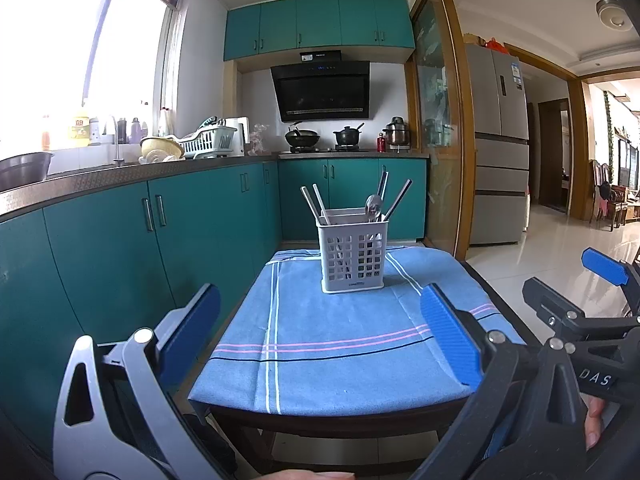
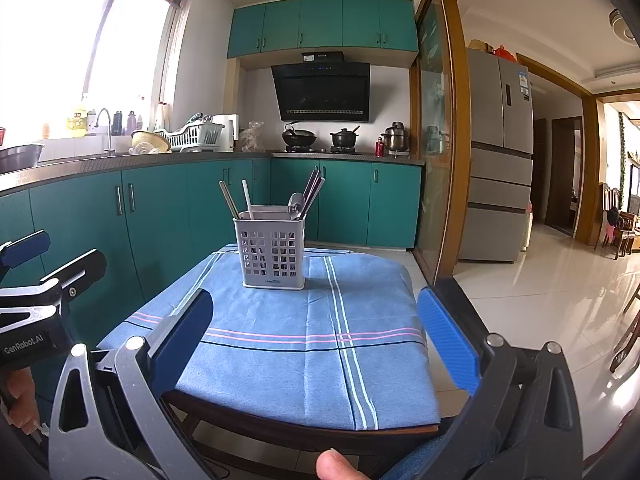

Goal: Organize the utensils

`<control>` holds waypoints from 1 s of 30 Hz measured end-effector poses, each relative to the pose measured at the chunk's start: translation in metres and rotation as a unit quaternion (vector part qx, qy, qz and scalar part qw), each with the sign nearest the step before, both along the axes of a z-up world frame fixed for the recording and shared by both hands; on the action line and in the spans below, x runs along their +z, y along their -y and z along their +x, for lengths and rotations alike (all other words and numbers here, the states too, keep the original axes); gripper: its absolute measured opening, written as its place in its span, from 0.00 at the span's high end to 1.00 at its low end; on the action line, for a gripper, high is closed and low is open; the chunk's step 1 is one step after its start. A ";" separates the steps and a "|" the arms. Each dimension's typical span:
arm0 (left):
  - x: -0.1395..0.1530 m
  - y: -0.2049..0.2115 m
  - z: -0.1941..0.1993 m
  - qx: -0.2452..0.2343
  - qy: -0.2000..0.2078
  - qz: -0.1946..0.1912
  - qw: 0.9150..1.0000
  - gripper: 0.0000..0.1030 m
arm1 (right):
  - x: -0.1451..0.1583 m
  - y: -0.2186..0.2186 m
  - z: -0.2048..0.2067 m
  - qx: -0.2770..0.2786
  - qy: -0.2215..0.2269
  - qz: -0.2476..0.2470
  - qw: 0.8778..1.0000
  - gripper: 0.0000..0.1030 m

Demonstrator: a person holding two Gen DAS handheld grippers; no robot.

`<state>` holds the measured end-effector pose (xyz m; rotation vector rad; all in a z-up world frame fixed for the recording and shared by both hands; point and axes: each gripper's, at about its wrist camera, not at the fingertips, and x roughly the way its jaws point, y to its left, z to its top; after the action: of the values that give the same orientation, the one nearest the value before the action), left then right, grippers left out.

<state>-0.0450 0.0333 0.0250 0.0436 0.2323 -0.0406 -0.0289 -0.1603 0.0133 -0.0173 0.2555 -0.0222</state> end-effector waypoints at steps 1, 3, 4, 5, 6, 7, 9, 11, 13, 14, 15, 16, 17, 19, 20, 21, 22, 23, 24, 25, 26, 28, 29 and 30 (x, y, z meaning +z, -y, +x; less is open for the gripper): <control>0.000 0.000 0.000 0.000 0.000 0.000 1.000 0.04 | 0.000 0.000 0.000 0.000 0.000 0.000 1.000 0.03; 0.000 0.000 0.000 0.000 0.000 0.000 1.000 0.04 | 0.000 0.000 0.000 0.000 0.000 0.000 1.000 0.03; 0.000 0.000 0.000 0.000 0.000 0.000 1.000 0.04 | 0.000 0.000 0.000 0.000 0.000 0.000 1.000 0.03; 0.000 0.000 0.000 0.000 0.000 0.000 1.000 0.04 | 0.000 0.000 0.000 0.000 0.000 0.000 1.000 0.03; 0.000 0.000 0.000 0.000 0.000 0.000 1.000 0.04 | 0.000 0.000 0.000 0.000 0.000 0.000 1.000 0.03; 0.000 0.000 0.000 0.000 0.000 0.000 1.000 0.04 | 0.000 0.000 0.000 0.000 0.000 -0.001 1.000 0.03; 0.000 0.000 0.000 0.000 0.000 0.000 1.000 0.04 | 0.000 0.000 0.000 0.000 0.000 0.000 1.000 0.03; 0.000 0.000 0.000 -0.001 0.000 -0.001 1.000 0.04 | 0.000 0.000 0.000 0.000 -0.001 -0.001 1.000 0.03; 0.000 0.000 0.000 0.000 0.000 -0.001 1.000 0.04 | -0.001 -0.001 0.000 0.000 -0.001 -0.001 1.000 0.03; 0.000 0.000 0.000 0.000 0.000 0.000 1.000 0.04 | 0.000 -0.001 0.000 0.000 -0.001 -0.001 1.000 0.03; 0.000 0.000 0.000 0.000 0.000 0.000 1.000 0.04 | -0.001 -0.001 0.000 0.000 -0.001 -0.001 1.000 0.03; 0.000 0.000 0.000 0.000 -0.001 0.000 1.000 0.04 | -0.001 -0.001 -0.001 0.000 -0.001 -0.001 1.000 0.03; 0.000 0.000 0.000 0.000 0.000 0.000 1.000 0.04 | -0.001 -0.001 -0.001 0.000 -0.001 -0.001 1.000 0.03; 0.000 0.000 0.000 0.000 0.003 0.003 1.000 0.04 | -0.002 -0.002 -0.001 0.000 -0.001 -0.002 1.000 0.03; 0.000 0.001 -0.002 0.002 0.008 0.008 1.000 0.04 | -0.002 -0.002 -0.001 0.000 -0.002 -0.002 1.000 0.03; -0.001 0.002 -0.002 0.003 0.012 0.012 1.000 0.04 | -0.003 -0.002 -0.001 0.000 -0.002 -0.003 1.000 0.03; -0.001 0.005 -0.003 0.005 0.015 0.021 1.000 0.04 | -0.003 -0.002 -0.001 0.000 -0.002 -0.003 1.000 0.03; -0.003 0.006 -0.004 0.005 0.015 0.025 1.000 0.04 | -0.003 -0.001 -0.001 0.001 -0.003 -0.002 1.000 0.03; -0.004 0.007 -0.004 0.003 0.015 0.027 1.000 0.04 | -0.003 -0.002 -0.001 0.000 -0.003 -0.003 1.000 0.03; -0.004 0.007 -0.004 0.001 0.015 0.026 1.000 0.04 | -0.003 -0.002 -0.001 0.000 -0.003 -0.003 1.000 0.03; -0.004 0.007 -0.004 0.000 0.014 0.025 1.000 0.04 | -0.003 -0.002 -0.002 0.000 -0.002 -0.003 1.000 0.03; -0.006 0.006 -0.004 0.000 0.012 0.022 1.000 0.04 | -0.004 -0.001 -0.001 0.001 -0.002 -0.003 1.000 0.03; -0.006 0.006 -0.003 -0.001 0.010 0.020 1.000 0.04 | -0.004 -0.001 -0.002 0.000 -0.003 -0.002 1.000 0.03; -0.006 0.005 -0.003 -0.001 0.008 0.018 1.000 0.04 | -0.003 0.000 -0.002 0.001 -0.002 -0.002 1.000 0.03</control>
<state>-0.0476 0.0285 0.0189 0.0793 0.2161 -0.0390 -0.0306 -0.1598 0.0098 -0.0225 0.2598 -0.0211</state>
